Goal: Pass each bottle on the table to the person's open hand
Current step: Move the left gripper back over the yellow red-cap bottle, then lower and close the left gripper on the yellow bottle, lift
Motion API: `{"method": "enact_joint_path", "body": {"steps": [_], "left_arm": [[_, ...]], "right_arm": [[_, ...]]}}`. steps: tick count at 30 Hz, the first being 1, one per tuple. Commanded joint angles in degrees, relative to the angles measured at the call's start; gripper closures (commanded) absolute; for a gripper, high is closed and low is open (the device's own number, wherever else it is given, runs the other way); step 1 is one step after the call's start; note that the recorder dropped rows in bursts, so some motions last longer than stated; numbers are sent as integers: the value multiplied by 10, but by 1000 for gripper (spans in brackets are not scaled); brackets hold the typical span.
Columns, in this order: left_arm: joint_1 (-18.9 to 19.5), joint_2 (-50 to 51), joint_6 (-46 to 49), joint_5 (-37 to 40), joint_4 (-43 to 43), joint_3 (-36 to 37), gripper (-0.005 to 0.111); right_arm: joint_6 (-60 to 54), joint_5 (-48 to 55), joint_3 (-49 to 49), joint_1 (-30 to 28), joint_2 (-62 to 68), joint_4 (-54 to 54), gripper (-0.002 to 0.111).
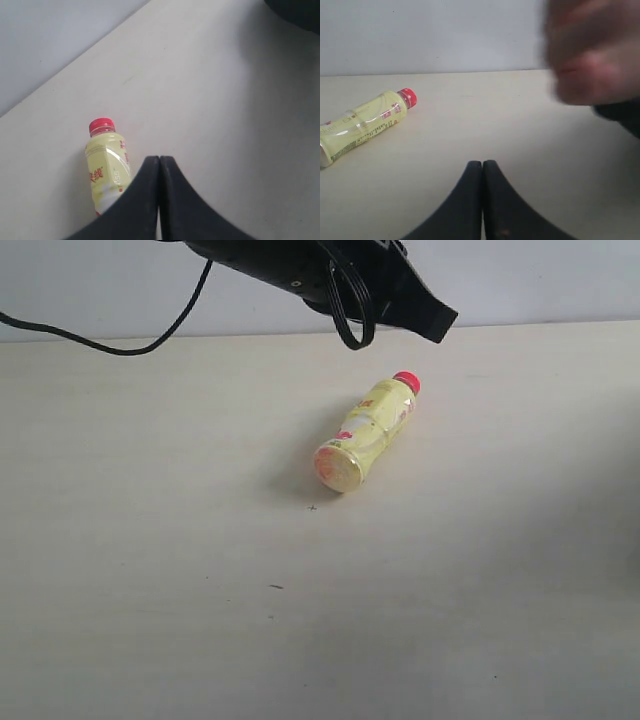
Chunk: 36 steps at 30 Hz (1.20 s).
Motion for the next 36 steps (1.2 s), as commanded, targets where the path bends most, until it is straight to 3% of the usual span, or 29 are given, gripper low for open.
{"method": "enact_joint_path", "body": {"steps": [1, 23, 27, 30, 33, 36], "left_arm": [[2, 6, 4, -12, -4, 4, 105], [8, 10, 0, -17, 2, -7, 105], [25, 45, -1, 28, 7, -88, 105], [26, 115, -1, 125, 16, -197, 105], [26, 178, -1, 210, 17, -277, 95], [31, 242, -40, 258, 33, -348, 62]], "right_arm": [[0, -5, 3, -3, -3, 3, 108], [0, 0, 3, -3, -3, 3, 108], [0, 0, 3, -3, -3, 3, 108], [0, 0, 3, -3, -3, 3, 108], [0, 0, 3, -3, -3, 3, 108], [0, 0, 3, -3, -3, 3, 108]]}}
